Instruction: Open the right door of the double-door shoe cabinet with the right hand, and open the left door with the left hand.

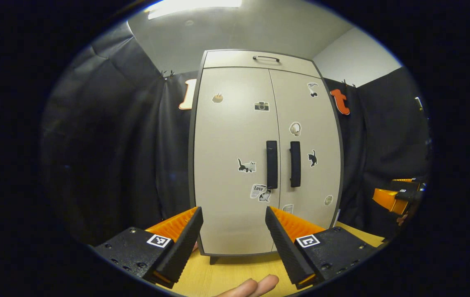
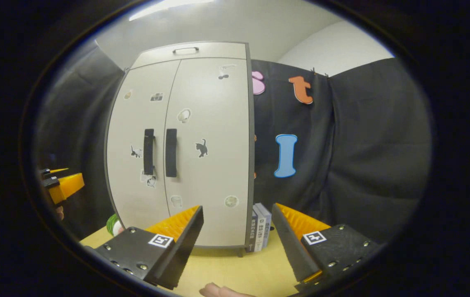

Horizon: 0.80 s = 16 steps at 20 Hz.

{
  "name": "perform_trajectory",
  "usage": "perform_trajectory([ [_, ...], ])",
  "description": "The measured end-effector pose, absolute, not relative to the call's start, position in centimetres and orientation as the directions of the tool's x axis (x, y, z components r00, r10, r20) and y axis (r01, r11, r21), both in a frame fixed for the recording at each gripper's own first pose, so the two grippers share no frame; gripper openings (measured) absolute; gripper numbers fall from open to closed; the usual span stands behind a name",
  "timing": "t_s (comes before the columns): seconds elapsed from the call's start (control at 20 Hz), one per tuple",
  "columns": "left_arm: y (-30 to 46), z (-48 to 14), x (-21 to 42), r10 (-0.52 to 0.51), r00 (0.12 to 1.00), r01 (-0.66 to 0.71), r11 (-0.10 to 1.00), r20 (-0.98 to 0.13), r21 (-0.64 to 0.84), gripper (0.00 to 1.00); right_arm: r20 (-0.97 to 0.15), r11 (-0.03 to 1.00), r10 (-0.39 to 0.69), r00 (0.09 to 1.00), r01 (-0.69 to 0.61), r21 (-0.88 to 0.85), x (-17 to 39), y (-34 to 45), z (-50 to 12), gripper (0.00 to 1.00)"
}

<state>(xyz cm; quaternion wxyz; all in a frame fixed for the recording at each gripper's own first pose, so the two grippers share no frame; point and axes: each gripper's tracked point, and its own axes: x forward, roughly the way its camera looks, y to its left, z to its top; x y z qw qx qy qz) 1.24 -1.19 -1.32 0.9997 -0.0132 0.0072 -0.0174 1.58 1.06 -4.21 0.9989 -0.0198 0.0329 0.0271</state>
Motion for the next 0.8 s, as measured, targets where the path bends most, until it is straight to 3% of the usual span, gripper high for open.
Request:
perform_trajectory([
  [0.25,-0.2,-1.7,1.1,-0.021,1.000,0.021,0.999,-0.023,-0.024,0.94,-0.061,0.996,0.093,0.994,-0.093,-0.004,3.4,2.5,-2.6,0.98],
  [0.3,-0.2,-1.8,1.0,-0.025,0.999,0.024,0.999,-0.027,-0.027,0.95,-0.058,0.995,0.095,0.994,-0.095,0.005,4.1,2.7,-2.1,0.94],
  [0.35,-0.1,-2.0,0.9,-0.028,0.999,0.027,0.999,-0.029,-0.029,0.95,-0.059,0.995,0.102,0.993,-0.101,0.010,4.9,3.2,-1.6,0.98],
  [0.55,0.4,-2.1,0.8,-0.030,0.999,0.029,0.999,-0.023,-0.032,0.94,-0.046,0.990,0.139,0.989,-0.139,0.008,8.3,5.9,0.2,0.94],
  [0.6,0.4,-2.1,0.7,-0.031,0.999,0.030,0.999,-0.023,-0.036,0.94,-0.040,0.988,0.153,0.987,-0.153,0.003,9.4,6.9,0.6,0.98],
  [0.65,0.5,-2.2,0.6,-0.031,0.999,0.030,0.999,-0.022,-0.038,0.92,-0.040,0.986,0.164,0.986,-0.164,-0.005,10.3,7.8,0.8,0.94],
  [0.7,0.7,-2.4,0.5,-0.028,0.999,0.027,0.999,-0.024,-0.038,0.94,-0.032,0.982,0.186,0.982,-0.186,-0.014,11.2,9.1,1.0,0.98],
  [0.8,1.0,-3.0,0.4,-0.027,0.999,0.026,0.999,-0.038,-0.025,0.94,-0.013,0.975,0.214,0.977,-0.215,-0.055,12.8,11.7,1.5,0.98],
])
